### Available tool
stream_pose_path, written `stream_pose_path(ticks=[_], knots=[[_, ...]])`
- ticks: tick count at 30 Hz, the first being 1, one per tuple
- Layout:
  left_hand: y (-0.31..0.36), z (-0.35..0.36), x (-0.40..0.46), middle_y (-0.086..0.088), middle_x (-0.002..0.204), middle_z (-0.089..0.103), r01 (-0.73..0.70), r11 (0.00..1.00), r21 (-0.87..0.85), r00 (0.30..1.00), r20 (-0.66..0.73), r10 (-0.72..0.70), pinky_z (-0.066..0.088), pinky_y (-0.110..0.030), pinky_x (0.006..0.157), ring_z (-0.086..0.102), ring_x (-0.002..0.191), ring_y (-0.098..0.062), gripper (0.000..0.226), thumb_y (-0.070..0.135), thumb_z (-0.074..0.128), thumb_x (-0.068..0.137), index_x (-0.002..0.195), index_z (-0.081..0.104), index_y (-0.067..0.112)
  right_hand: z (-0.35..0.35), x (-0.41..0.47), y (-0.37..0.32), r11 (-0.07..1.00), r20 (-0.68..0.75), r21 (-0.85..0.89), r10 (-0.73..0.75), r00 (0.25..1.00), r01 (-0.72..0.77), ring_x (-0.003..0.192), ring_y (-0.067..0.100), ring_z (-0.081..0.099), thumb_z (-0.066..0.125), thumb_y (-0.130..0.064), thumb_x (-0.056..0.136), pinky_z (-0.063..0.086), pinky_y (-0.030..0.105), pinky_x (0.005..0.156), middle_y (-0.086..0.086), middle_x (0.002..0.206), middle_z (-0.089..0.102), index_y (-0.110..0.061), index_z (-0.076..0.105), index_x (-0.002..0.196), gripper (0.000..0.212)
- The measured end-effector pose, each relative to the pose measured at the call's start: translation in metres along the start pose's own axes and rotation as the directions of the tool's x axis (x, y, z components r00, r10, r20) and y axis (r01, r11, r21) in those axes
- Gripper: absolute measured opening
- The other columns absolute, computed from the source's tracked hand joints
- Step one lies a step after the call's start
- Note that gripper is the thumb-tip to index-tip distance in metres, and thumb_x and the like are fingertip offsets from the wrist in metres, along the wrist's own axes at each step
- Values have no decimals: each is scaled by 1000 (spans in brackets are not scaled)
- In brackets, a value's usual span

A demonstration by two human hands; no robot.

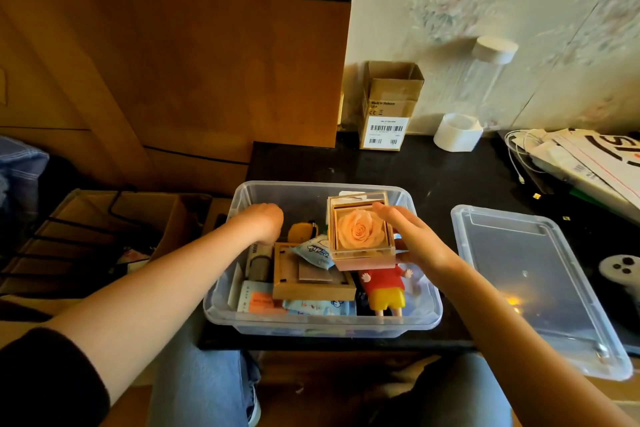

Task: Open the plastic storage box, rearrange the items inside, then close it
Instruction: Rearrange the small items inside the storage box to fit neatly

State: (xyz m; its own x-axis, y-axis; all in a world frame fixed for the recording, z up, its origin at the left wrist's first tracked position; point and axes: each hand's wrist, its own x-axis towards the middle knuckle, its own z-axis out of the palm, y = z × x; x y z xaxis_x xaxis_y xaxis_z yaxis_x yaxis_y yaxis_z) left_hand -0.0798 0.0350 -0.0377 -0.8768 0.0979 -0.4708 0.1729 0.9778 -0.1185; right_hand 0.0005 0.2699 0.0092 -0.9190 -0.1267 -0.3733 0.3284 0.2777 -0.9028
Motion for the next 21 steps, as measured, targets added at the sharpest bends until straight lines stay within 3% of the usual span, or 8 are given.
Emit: stream_pose_path(ticks=[3,6,10,12,14,18,19,21], knots=[[7,-9,1,-9,79,54,-7,1000,25,992,129,4,41,-22,52,53,66,-18,27,-1,47,91,116,57,-2,1,-1,-1,1000,7,-5,-1,1000,1,84,7,58,43,-67,64,46,12,51,-17,94,58,-36,42,114,59],[7,-7,3,-9,86,53,-2,1000,30,975,220,-4,43,-26,66,52,72,-20,18,3,48,93,105,59,-2,1,-1,-1,1000,6,3,1,1000,-1,84,6,58,42,-66,68,46,11,51,-17,94,58,-35,42,116,57],[6,3,1,-13,113,62,43,997,59,992,115,-49,45,-27,66,58,85,-22,39,2,48,89,128,49,0,1,-2,0,1000,8,6,-8,1000,8,86,7,58,42,-65,70,48,13,49,-15,95,59,-33,43,116,56],[5,4,1,-12,114,62,25,994,105,998,53,-31,46,-27,68,61,91,-23,39,1,48,89,127,52,2,0,-3,-1,1000,21,10,-11,1000,11,86,8,59,43,-66,66,48,12,48,-15,95,59,-35,44,113,56],[5,2,2,-8,102,63,-5,987,163,999,49,-3,44,-26,68,60,89,-22,32,0,48,89,120,57,4,-1,-2,-1,1000,34,10,-11,999,11,87,8,59,43,-66,66,49,13,50,-14,97,60,-34,44,116,59],[8,-4,6,-2,69,44,-30,982,184,988,152,2,38,-23,58,45,61,-13,16,1,46,91,81,55,10,-1,-1,-1,1000,44,7,-9,999,8,87,9,59,42,-64,70,49,13,52,-15,98,59,-33,42,120,59],[9,-6,6,-2,68,42,-41,982,185,980,199,3,37,-23,56,41,57,-12,17,2,44,92,81,54,10,-1,-1,-1,1000,47,7,-8,999,8,87,8,59,42,-64,70,48,13,54,-15,98,58,-33,41,120,59],[10,-5,8,-3,73,45,-78,977,197,964,264,24,39,-24,63,42,59,-12,17,4,42,95,101,58,7,-2,-1,0,1000,48,3,-4,999,4,87,8,58,42,-63,72,47,13,56,-15,98,58,-32,40,122,58]])
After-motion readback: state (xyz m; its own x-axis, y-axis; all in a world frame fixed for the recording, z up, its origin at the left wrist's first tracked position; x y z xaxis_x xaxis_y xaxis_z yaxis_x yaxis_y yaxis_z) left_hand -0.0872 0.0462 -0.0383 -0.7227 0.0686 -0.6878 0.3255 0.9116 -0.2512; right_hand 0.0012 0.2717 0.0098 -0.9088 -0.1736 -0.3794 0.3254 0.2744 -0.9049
